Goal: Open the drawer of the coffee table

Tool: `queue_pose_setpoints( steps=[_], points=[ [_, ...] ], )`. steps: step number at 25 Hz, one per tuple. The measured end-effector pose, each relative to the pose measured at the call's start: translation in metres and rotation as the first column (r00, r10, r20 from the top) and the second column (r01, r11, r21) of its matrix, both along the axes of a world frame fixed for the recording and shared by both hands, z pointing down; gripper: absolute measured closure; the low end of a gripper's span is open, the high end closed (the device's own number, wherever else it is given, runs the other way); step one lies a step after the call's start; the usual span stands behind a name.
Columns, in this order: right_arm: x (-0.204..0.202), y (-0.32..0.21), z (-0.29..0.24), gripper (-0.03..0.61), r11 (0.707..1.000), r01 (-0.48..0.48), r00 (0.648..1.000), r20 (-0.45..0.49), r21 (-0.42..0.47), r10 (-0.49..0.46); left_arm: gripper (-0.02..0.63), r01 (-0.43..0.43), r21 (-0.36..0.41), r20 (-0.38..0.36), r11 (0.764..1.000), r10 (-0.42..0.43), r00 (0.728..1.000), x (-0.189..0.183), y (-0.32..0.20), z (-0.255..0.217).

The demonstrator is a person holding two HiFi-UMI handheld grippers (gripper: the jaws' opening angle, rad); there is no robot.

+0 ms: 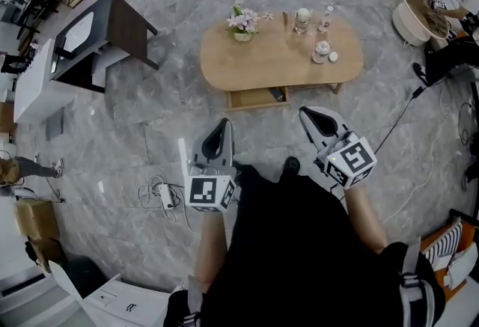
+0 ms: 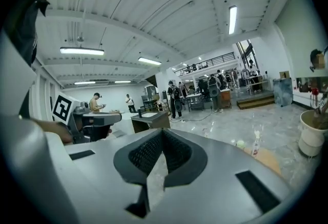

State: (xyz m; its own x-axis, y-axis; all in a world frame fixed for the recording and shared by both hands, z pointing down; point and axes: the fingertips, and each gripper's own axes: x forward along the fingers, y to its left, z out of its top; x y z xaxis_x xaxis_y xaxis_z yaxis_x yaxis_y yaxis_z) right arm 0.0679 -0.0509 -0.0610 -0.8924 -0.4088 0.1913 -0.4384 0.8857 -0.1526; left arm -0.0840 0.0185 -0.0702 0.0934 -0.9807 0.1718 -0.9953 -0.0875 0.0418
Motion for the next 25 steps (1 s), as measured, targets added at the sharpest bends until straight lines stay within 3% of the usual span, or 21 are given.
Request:
queue_pose_setpoints(
  steps=[6, 25],
  points=[
    [-0.010, 0.007, -0.004, 0.566, 1.000, -0.013, 1.000, -0.016, 0.022, 0.013, 0.600, 0.001, 0.001, -0.007, 1.000, -0.001, 1.000, -0.013, 0.010, -0.003],
    [0.010, 0.011, -0.009, 0.566, 0.998, -0.033, 0.999, -0.032, 0.060, 0.035, 0.600, 0.032, 0.002, -0.016, 0.999, -0.032, 0.999, -0.009, 0.024, 0.002]
  ],
)
